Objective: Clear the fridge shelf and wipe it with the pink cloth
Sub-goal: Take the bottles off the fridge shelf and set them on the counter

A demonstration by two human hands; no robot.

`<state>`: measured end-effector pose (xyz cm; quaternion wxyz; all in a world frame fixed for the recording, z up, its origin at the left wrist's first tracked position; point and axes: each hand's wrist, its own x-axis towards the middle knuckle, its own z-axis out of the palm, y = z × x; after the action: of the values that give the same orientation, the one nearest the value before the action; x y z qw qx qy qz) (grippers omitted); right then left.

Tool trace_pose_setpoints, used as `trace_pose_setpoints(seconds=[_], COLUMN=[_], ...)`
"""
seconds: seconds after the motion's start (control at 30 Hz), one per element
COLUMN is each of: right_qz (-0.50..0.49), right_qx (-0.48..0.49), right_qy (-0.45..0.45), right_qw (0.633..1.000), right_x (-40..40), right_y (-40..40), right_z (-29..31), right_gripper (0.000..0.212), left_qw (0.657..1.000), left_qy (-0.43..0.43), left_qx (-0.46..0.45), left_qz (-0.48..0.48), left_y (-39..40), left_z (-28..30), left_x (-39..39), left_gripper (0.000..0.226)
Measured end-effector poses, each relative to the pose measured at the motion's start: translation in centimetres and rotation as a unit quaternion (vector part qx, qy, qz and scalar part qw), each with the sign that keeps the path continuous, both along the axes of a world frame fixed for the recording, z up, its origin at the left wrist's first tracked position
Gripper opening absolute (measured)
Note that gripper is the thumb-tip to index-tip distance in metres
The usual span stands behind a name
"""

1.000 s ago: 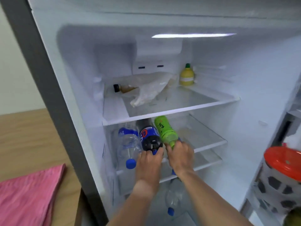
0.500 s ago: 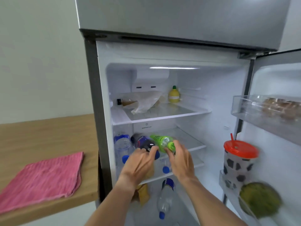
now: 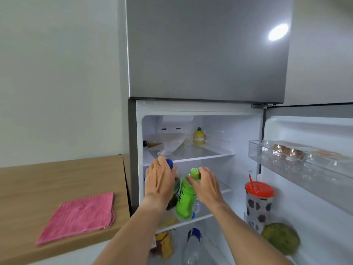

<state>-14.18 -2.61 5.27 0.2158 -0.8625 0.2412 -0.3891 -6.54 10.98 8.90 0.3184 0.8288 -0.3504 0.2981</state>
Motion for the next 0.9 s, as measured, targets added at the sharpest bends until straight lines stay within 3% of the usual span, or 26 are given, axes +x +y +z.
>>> trace_pose_setpoints(seconds=[0.2, 0.47, 0.73, 0.9], right_qz=[-0.043, -0.017, -0.015, 0.003], right_qx=[-0.017, -0.105, -0.133, -0.11], right_qy=[-0.029, -0.096, -0.106, -0.125], right_qw=[0.999, 0.99, 0.985, 0.986], right_x=[-1.2, -3.0, -0.4, 3.6], right_y=[3.3, 10.2, 18.2, 21.7], right_z=[4.9, 12.1, 17.3, 18.3], right_gripper=[0.034, 0.03, 0.034, 0.034], left_qw=[0.995, 0.989, 0.977, 0.983], left_qy=[0.08, 0.1, 0.062, 0.013], left_qx=[-0.044, -0.093, -0.195, -0.179], left_qz=[0.03, -0.054, -0.053, -0.025], left_y=[3.6, 11.5, 19.2, 22.4], left_z=[6.6, 13.6, 17.1, 17.8], left_x=[-1.6, -3.2, -1.9, 1.8], left_gripper=[0.034, 0.032, 0.032, 0.031])
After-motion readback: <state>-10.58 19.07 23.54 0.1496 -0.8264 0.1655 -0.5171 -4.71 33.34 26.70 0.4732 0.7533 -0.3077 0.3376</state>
